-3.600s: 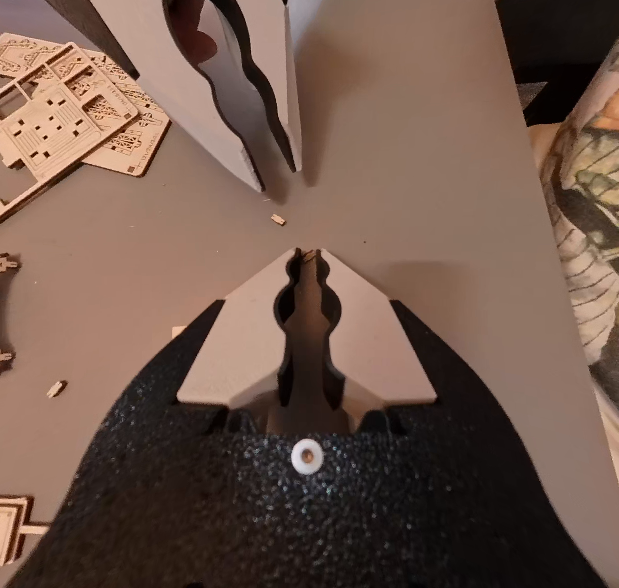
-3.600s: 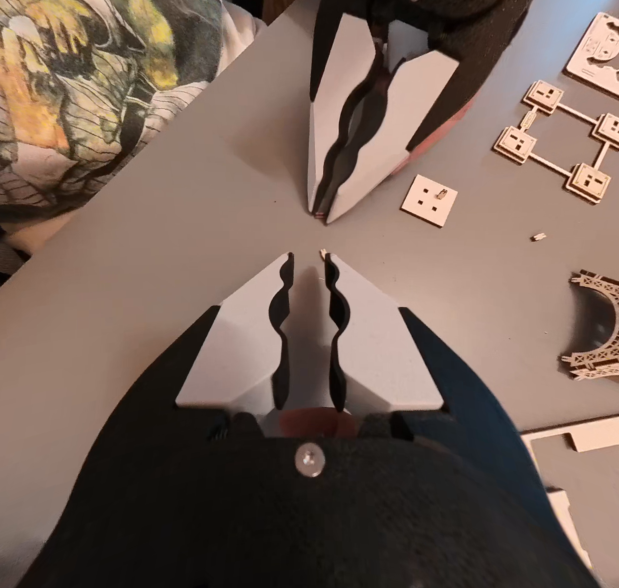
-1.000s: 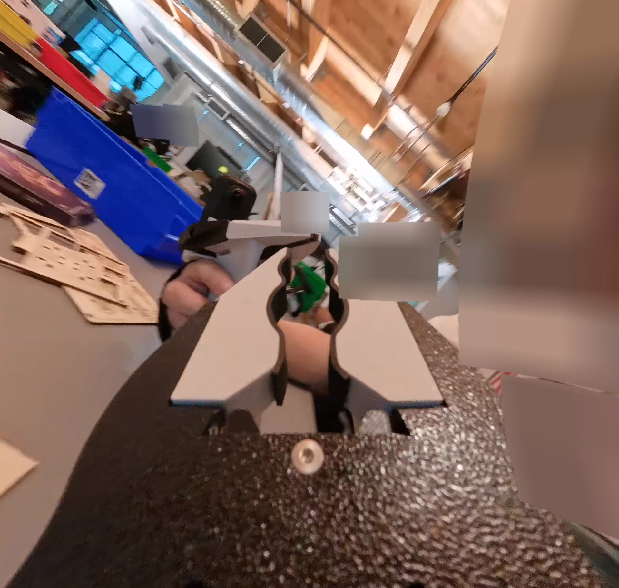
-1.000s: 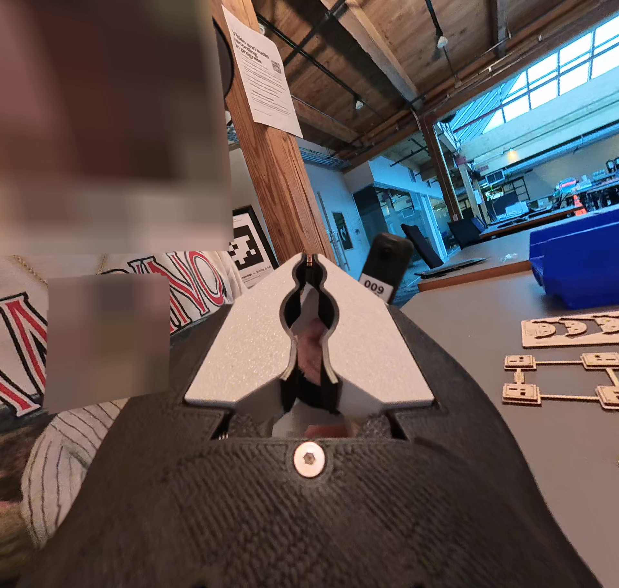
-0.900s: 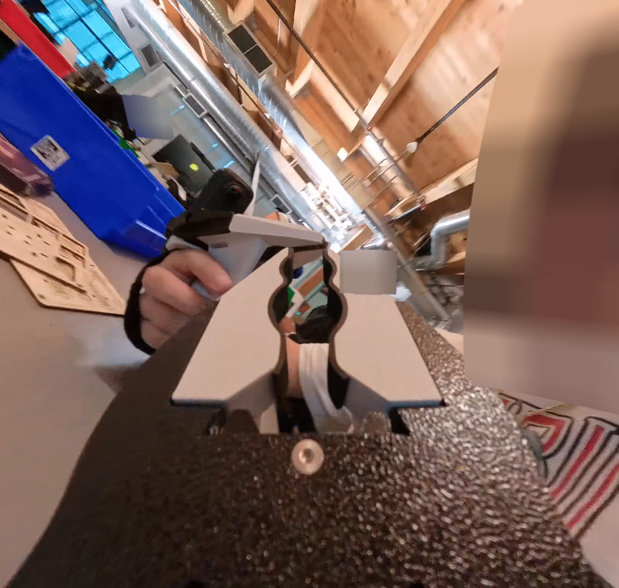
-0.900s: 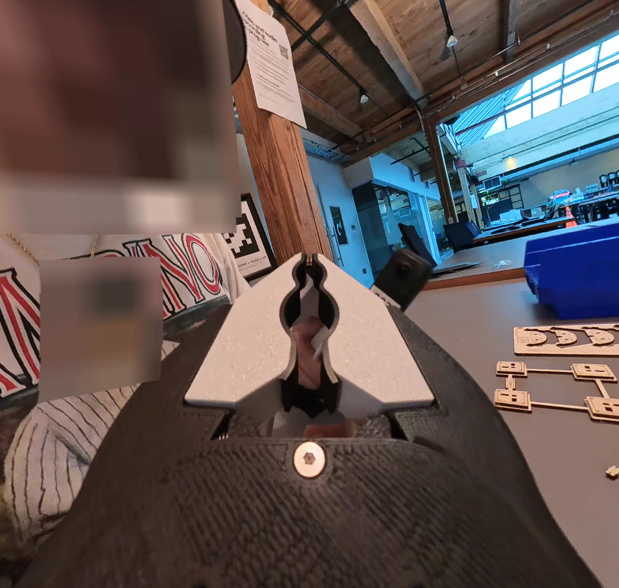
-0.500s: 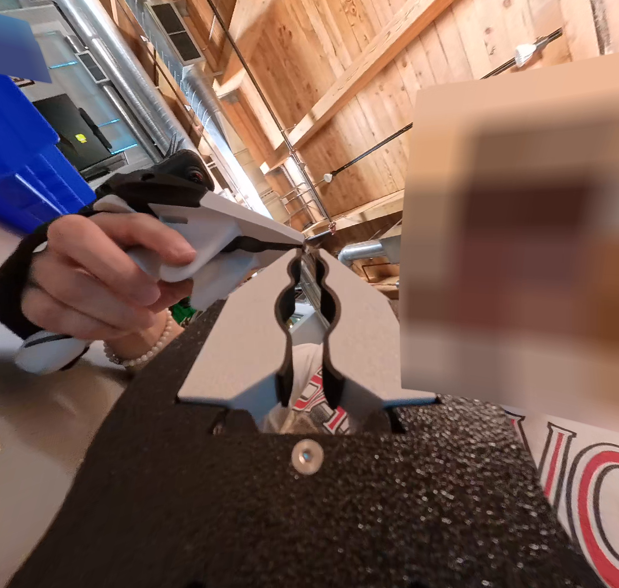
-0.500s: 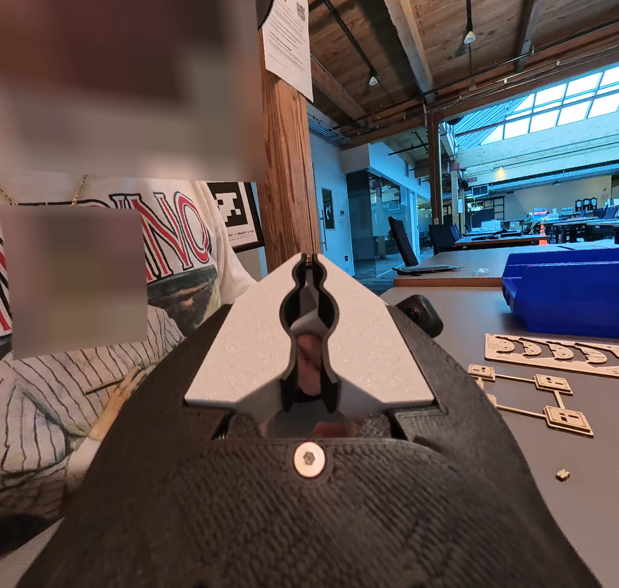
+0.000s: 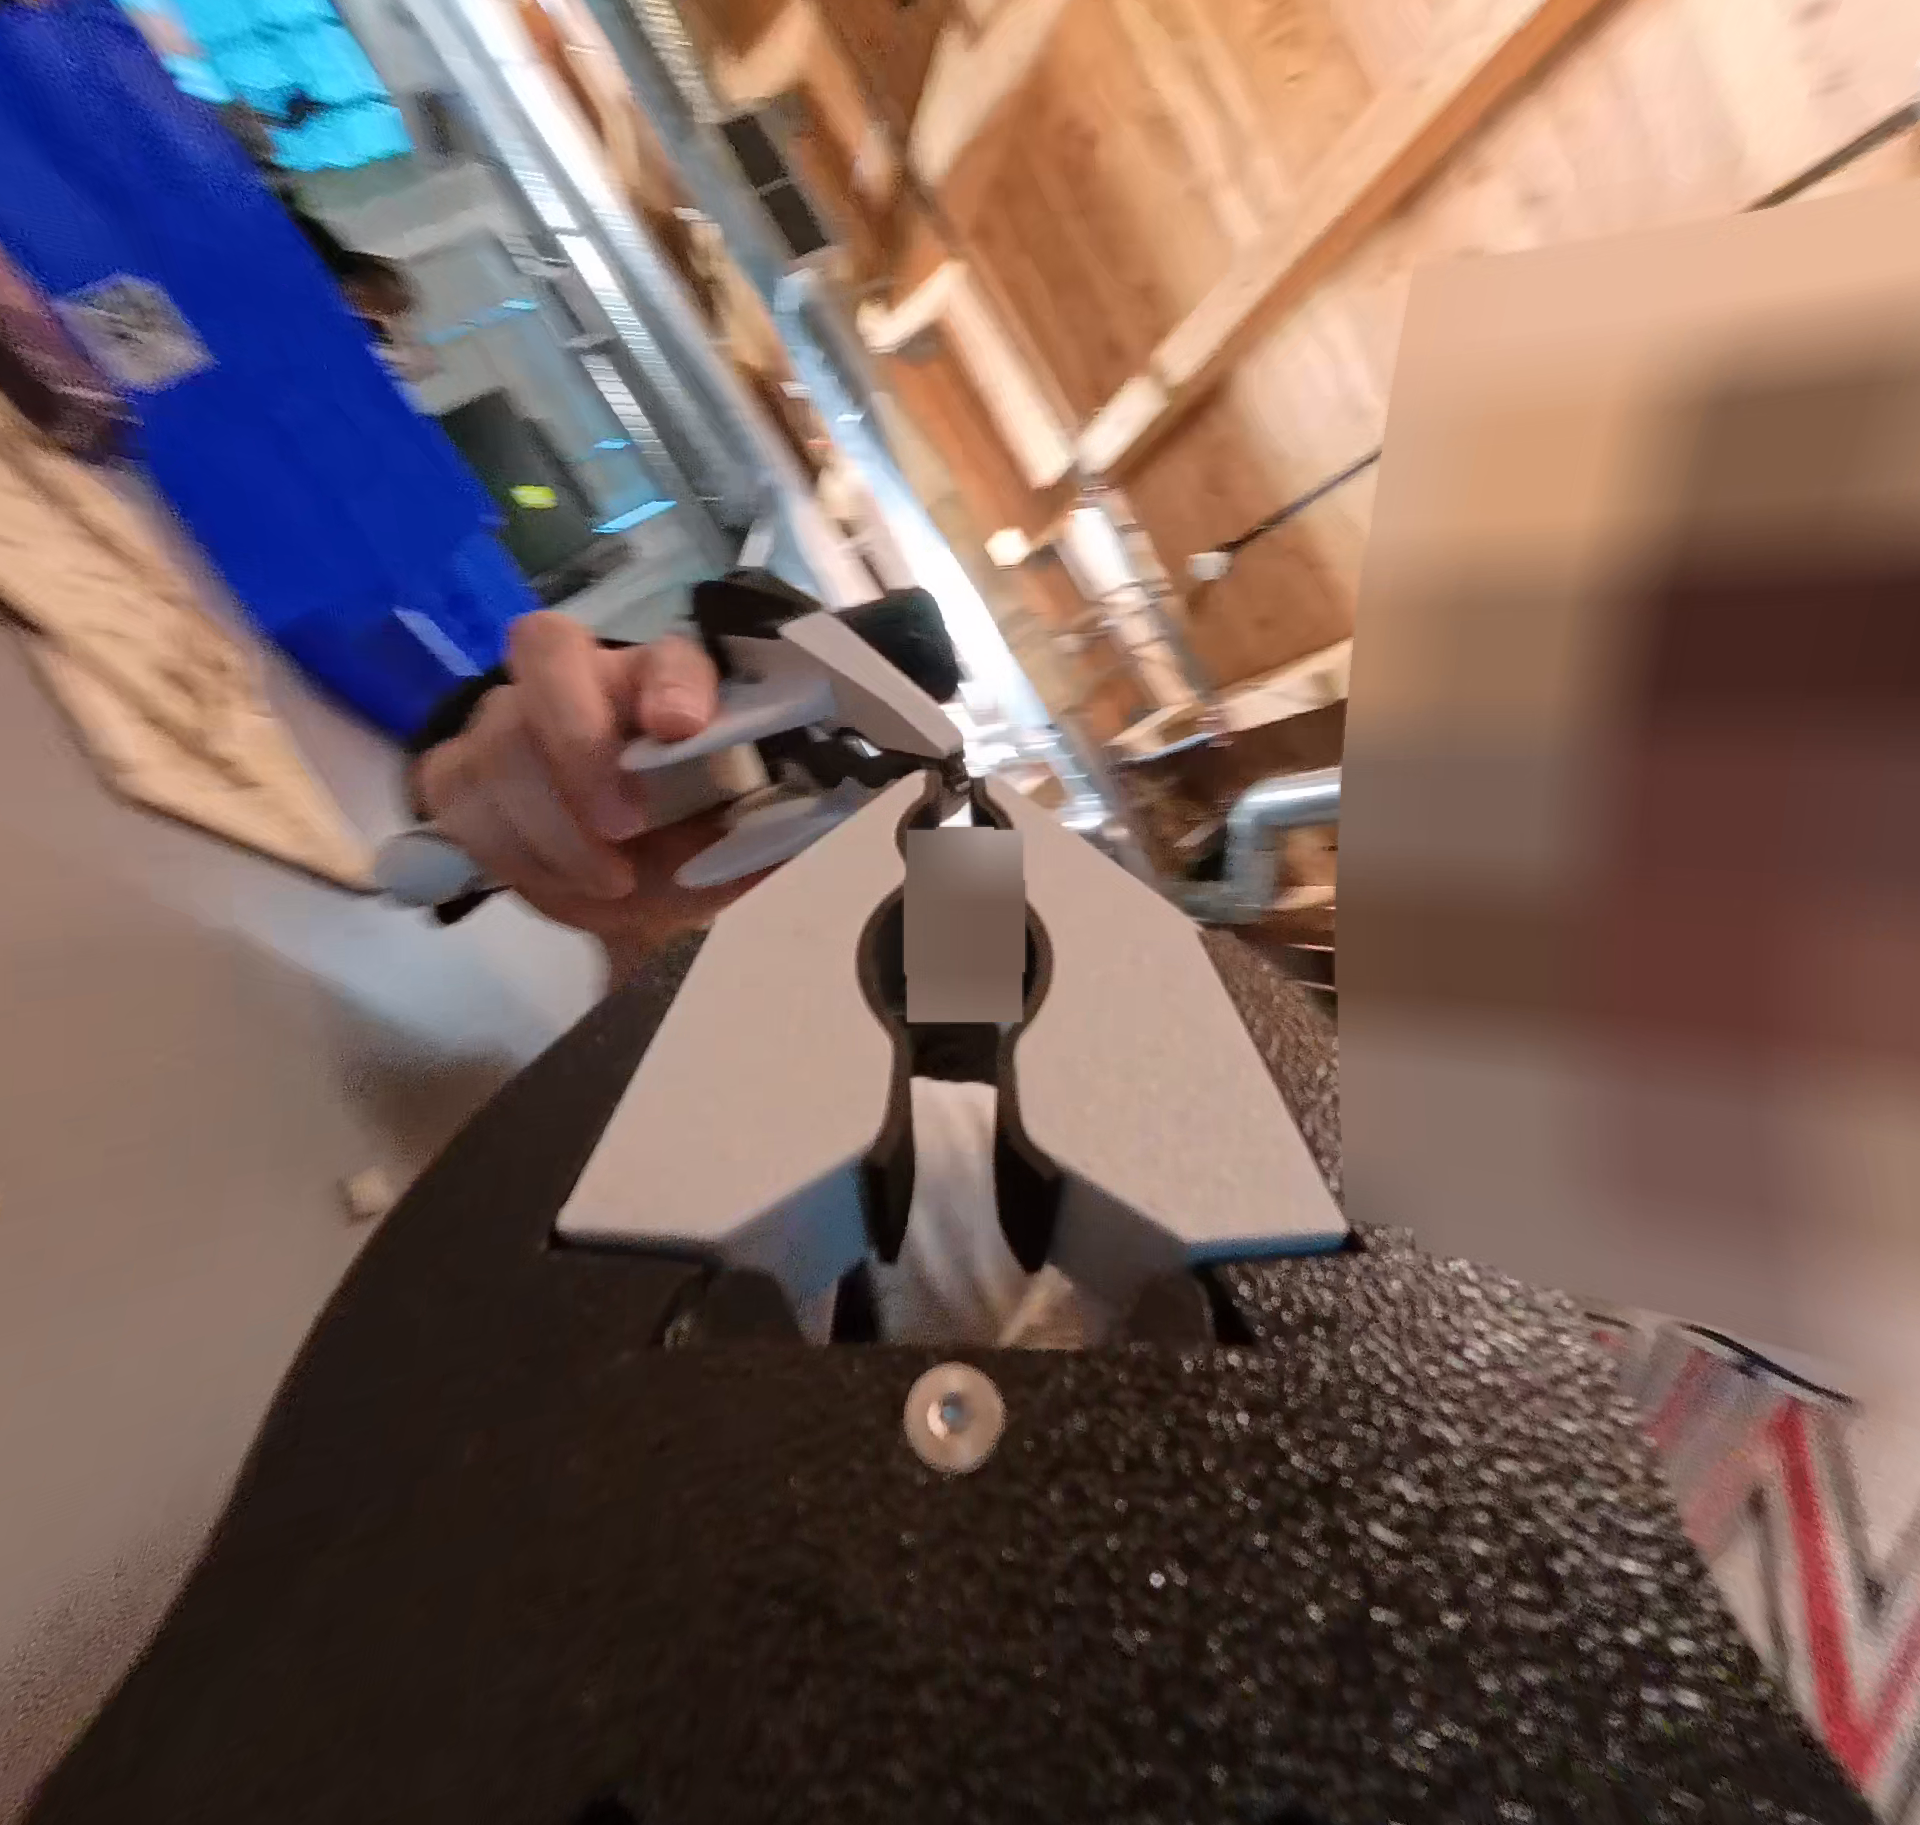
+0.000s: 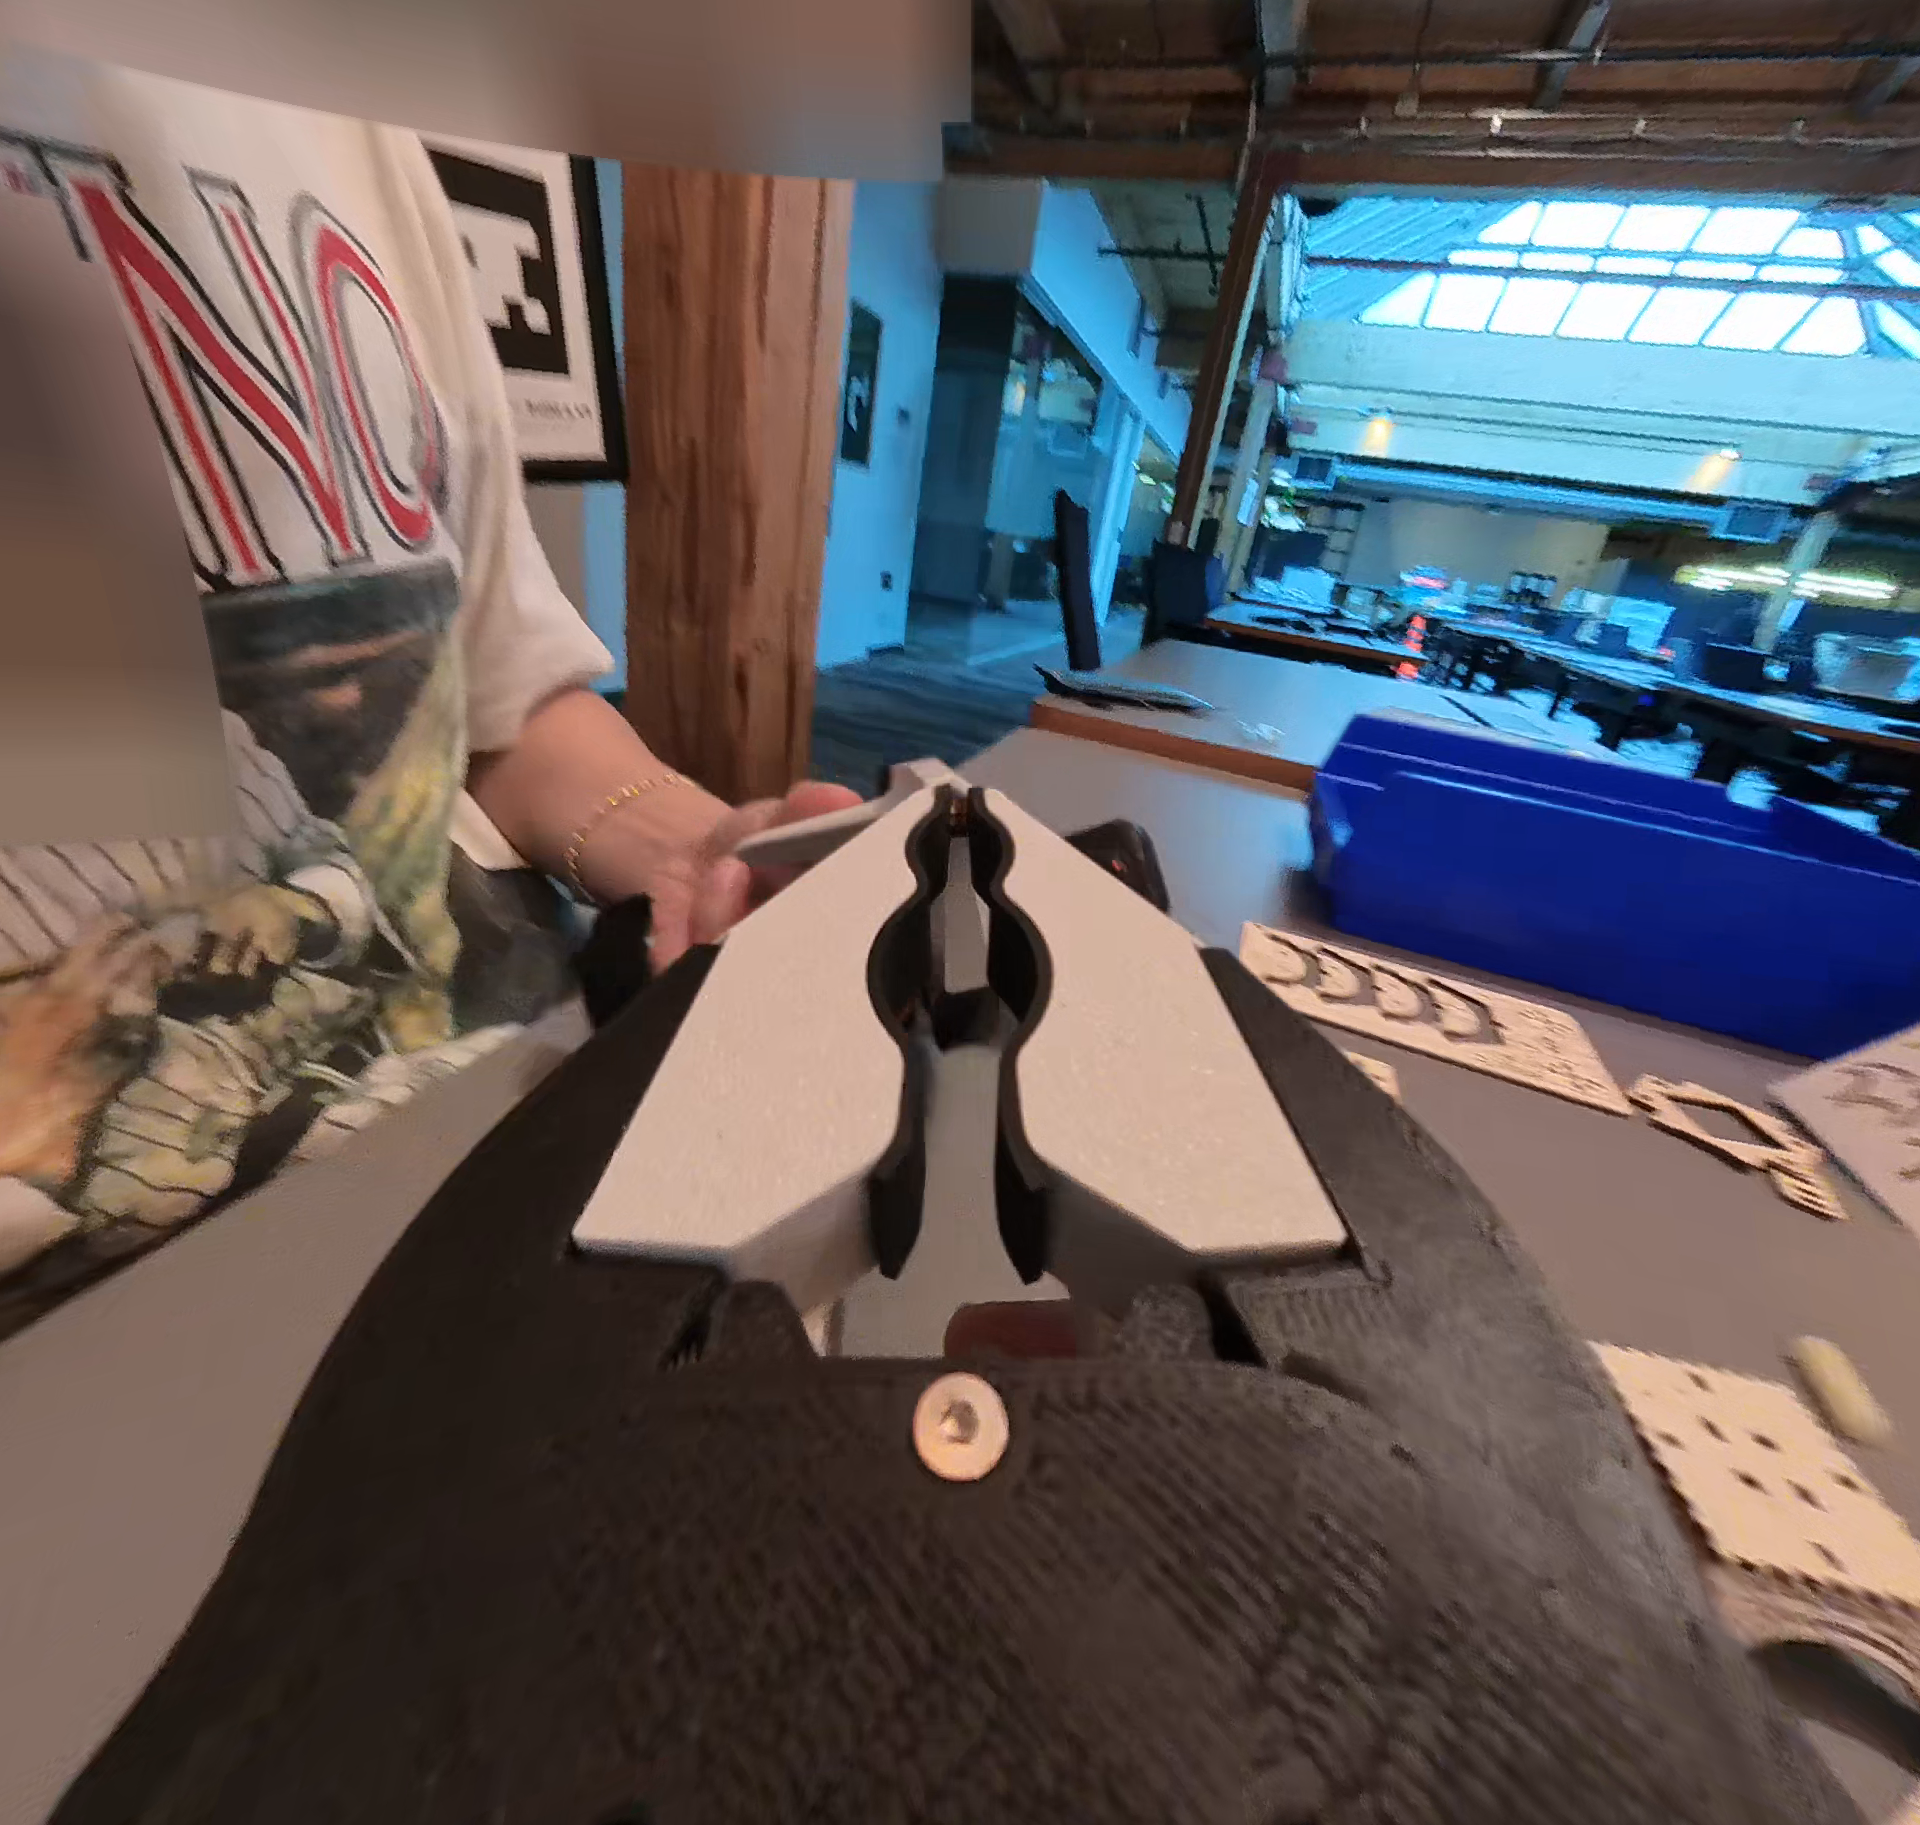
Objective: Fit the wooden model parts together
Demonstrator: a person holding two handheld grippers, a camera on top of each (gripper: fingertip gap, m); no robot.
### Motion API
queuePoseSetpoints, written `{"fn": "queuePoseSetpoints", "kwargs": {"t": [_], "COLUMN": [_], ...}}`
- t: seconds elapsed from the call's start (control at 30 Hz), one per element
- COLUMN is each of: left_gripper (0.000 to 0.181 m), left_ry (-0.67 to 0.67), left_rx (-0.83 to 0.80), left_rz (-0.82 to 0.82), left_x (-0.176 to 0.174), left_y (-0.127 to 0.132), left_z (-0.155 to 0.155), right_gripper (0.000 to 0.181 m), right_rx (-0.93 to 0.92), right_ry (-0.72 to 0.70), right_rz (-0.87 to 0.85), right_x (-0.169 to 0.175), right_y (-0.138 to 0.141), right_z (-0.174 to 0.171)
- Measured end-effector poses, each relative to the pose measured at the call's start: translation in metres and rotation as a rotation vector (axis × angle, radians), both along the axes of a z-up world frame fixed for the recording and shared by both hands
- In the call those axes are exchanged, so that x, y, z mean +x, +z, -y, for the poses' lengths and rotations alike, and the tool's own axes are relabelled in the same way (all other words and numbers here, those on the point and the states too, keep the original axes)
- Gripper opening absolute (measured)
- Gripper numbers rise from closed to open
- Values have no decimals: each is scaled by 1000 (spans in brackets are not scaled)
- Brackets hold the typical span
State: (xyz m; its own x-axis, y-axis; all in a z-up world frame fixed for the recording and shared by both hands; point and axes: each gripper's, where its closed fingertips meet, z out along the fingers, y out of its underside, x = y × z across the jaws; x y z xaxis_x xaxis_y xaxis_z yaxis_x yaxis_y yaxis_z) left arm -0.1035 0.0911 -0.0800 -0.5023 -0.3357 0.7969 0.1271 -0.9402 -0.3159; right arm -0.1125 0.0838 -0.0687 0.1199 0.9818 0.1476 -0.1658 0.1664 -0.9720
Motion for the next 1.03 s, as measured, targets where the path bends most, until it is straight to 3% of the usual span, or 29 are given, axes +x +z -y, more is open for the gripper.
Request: {"fn": "queuePoseSetpoints", "kwargs": {"t": [0.03,0.13,0.27,0.4,0.47,0.57,0.67,0.87,1.03], "left_gripper": [3,4,4,6,9,11,13,21,12], "left_ry": [47,202,299,234,143,96,51,-27,-135], "left_rx": [40,337,640,974,1125,1297,1337,1524,1494], "left_rz": [-104,-423,-682,-974,-1065,-1094,-1089,-1023,-910], "left_x": [0,-13,-33,-38,-36,-27,-16,-1,6], "left_y": [-11,-43,-56,-87,-104,-116,-123,-130,-125], "left_z": [-8,-30,-46,-41,-31,-20,-10,-16,-13], "right_gripper": [0,1,0,3,13,36,46,35,25], "right_rx": [8,-69,-125,-214,-257,-272,-306,-370,-394], "right_ry": [-37,-122,-139,-142,-145,-127,-98,-64,-70], "right_rz": [44,337,732,889,867,857,809,786,790], "right_x": [0,1,0,1,-2,-1,1,20,22], "right_y": [-4,-48,-116,-143,-143,-141,-134,-125,-128], "right_z": [-5,-25,-25,-22,-22,-20,-18,-17,-18]}}
